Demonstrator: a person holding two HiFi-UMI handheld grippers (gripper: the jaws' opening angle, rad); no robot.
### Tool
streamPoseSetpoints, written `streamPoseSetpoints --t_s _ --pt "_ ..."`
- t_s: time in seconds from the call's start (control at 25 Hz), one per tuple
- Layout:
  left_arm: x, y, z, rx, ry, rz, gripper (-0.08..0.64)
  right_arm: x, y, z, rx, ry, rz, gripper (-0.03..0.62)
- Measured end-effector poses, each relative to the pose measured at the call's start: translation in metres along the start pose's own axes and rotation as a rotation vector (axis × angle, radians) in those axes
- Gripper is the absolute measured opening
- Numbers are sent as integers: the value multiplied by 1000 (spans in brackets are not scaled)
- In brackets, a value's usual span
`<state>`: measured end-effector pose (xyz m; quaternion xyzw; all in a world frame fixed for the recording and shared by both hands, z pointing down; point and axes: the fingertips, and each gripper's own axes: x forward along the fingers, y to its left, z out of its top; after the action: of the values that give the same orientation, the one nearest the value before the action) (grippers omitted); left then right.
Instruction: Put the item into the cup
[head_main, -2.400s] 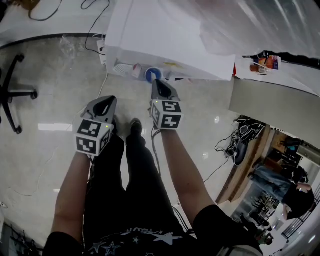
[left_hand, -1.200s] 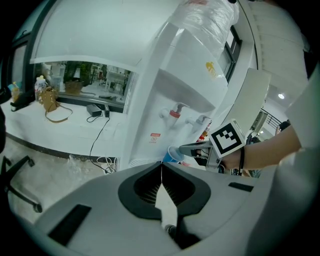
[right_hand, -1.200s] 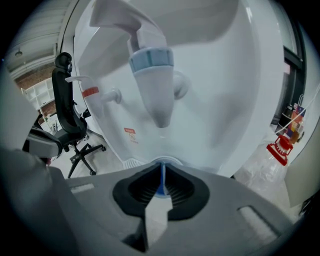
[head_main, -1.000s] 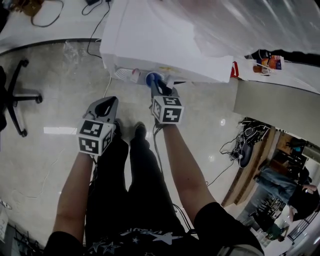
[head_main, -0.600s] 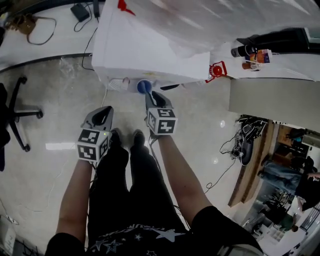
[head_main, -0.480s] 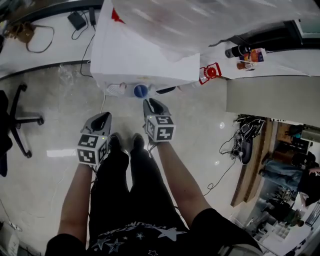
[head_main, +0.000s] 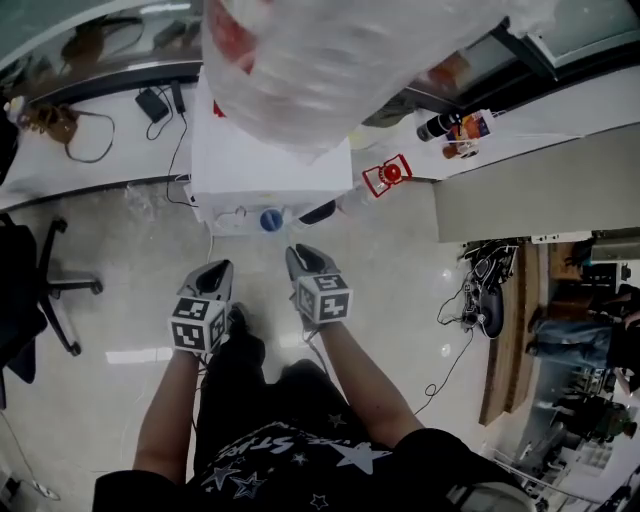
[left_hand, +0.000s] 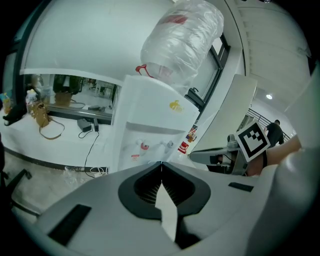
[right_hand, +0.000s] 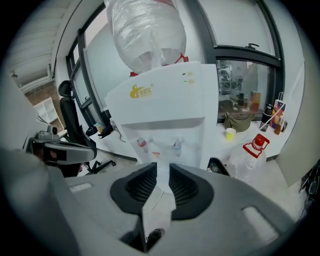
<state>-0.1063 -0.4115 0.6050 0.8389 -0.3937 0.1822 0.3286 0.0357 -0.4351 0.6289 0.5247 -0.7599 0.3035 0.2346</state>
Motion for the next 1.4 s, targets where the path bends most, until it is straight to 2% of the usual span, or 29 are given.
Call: streamPoseSetpoints --t_s 0.2,0.4,0.8,1.0,1.12,1.24,1.4 --pt "-20 -26 11 6 -20 15 8 -31 1 8 -10 -6 24 77" --pt "-32 -52 10 -4 -44 32 8 -65 0 22 -23 -80 52 75" --pt "-73 -140 5 25 -132 63 8 -154 5 6 -26 -163 123 72" --pt "-97 -176 -12 25 -184 84 8 -198 11 -14 -56 -190 156 69" --pt "-114 -199 -27 28 -218 98 8 -227 19 -29 -88 -222 204 69" --pt "-131 -225 -45 30 -234 101 8 -259 29 -45 -105 -256 252 69" --pt "-147 -251 -65 46 -247 104 8 -289 32 -62 -101 -279 269 69"
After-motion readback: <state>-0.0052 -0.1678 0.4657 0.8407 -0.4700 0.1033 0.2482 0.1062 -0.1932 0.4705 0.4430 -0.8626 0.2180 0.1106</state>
